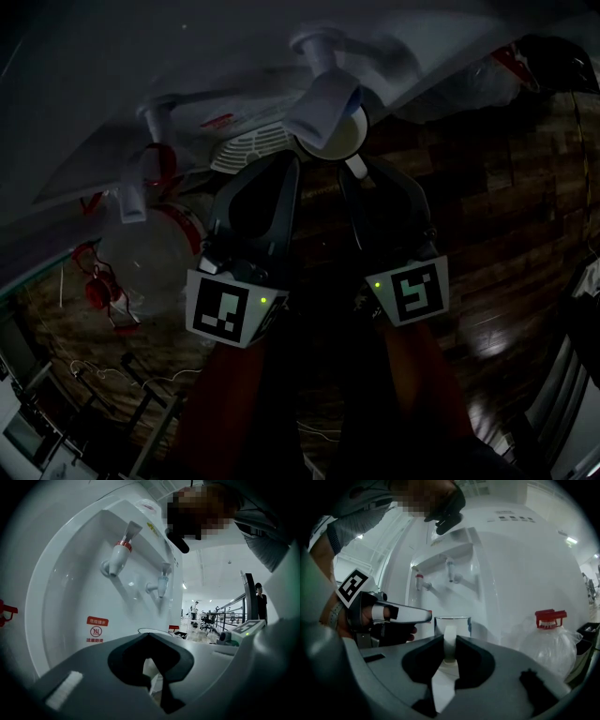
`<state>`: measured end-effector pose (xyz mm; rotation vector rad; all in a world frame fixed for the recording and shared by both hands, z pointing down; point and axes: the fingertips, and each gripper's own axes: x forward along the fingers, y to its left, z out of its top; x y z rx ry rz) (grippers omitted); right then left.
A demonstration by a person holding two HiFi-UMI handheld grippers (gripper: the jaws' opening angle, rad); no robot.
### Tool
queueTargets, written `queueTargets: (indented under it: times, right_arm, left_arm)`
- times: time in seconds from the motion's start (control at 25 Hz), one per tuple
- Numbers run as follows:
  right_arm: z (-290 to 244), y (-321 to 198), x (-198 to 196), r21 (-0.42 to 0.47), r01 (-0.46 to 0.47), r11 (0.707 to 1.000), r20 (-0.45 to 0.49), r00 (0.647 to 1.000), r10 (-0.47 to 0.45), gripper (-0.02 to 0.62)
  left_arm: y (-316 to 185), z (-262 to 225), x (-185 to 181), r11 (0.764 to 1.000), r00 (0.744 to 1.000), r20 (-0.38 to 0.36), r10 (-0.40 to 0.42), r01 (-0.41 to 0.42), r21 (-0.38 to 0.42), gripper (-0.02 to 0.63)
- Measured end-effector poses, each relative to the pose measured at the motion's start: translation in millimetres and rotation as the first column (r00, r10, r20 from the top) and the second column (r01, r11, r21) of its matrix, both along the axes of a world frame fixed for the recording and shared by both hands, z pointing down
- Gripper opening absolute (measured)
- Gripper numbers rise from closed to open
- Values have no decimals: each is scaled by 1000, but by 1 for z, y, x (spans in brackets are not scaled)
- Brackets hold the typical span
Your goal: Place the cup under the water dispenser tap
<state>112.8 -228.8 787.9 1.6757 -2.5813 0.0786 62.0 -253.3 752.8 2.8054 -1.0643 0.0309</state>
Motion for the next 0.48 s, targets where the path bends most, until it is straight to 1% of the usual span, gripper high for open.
queueTargets:
  times: [0.12, 0.24, 0.36, 0.4, 0.48]
  right_arm:
    - [2, 0, -1, -5, -1, 1000, -6, 1000, 1, 63]
    - [2, 0, -2, -14, -3, 1000, -9, 1000, 3, 67]
    - [1, 0, -3, -25, -3, 1000, -27, 1000, 2, 74]
    - [0, 0, -4, -25, -5, 1000, -36, 999, 4, 78]
    - [-2, -2, -5, -17, -19, 1000, -46, 999, 19, 114]
  left_arm:
    - [-2, 0, 1, 1000, 1000, -10, -5, 5, -2, 9]
    - [-2, 3, 0, 1000, 1000, -1, -7, 7, -17, 9]
    - [-1, 2, 3, 1000, 1000, -7, 2, -2, -6, 9]
    - [-1, 1, 4, 1000, 1000, -13, 2, -3, -7, 9]
    - [-1, 1, 3, 1000, 1000, -21, 1, -2, -25, 9]
